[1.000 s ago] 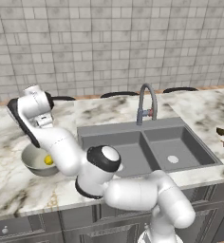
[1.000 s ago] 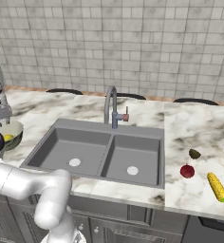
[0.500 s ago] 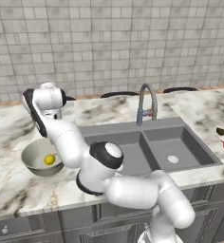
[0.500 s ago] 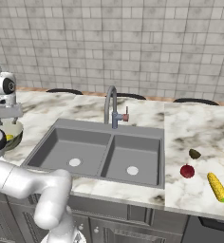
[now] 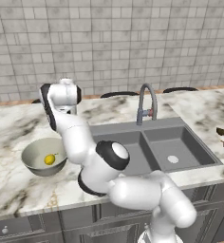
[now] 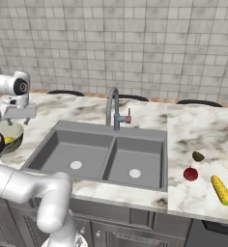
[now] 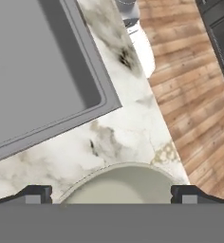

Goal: There is a mixed pile of frozen fruits and vegetables on the counter. Locate all the frozen vegetables and place the items in a bowl on the counter. Take all the frozen fruits and defrost them in a running sink.

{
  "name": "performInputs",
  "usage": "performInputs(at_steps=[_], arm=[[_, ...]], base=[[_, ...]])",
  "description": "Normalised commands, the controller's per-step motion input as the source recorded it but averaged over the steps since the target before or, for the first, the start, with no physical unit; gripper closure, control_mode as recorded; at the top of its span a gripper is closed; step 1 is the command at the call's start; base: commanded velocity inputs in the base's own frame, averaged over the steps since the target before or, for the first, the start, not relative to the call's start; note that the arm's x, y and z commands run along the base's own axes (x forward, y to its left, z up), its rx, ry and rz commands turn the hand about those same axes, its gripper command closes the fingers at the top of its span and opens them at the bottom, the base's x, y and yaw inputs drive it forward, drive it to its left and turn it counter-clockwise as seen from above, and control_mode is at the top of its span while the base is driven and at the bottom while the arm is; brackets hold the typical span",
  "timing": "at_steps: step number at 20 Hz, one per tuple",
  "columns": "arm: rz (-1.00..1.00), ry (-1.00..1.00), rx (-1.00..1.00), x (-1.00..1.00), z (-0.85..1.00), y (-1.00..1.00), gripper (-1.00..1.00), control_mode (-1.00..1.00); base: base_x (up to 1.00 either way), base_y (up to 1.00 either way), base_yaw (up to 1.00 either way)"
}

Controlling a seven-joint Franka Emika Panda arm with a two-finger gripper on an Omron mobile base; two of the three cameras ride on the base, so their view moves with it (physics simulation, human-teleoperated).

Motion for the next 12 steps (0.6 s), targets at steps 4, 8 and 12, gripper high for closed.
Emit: performInputs(at_steps=[4,8,12], arm=[[-0.04,-0.18,0.06,-0.53,0.07,-0.69,-1.0,-1.0],[0.02,-0.27,0.12,-0.76,0.18,-0.62,-1.0,-1.0],[0.03,-0.27,0.07,-0.89,0.16,-0.54,-1.0,-1.0]], base=[[0.0,0.0,0.0],[0.0,0.0,0.0],[0.0,0.0,0.0]])
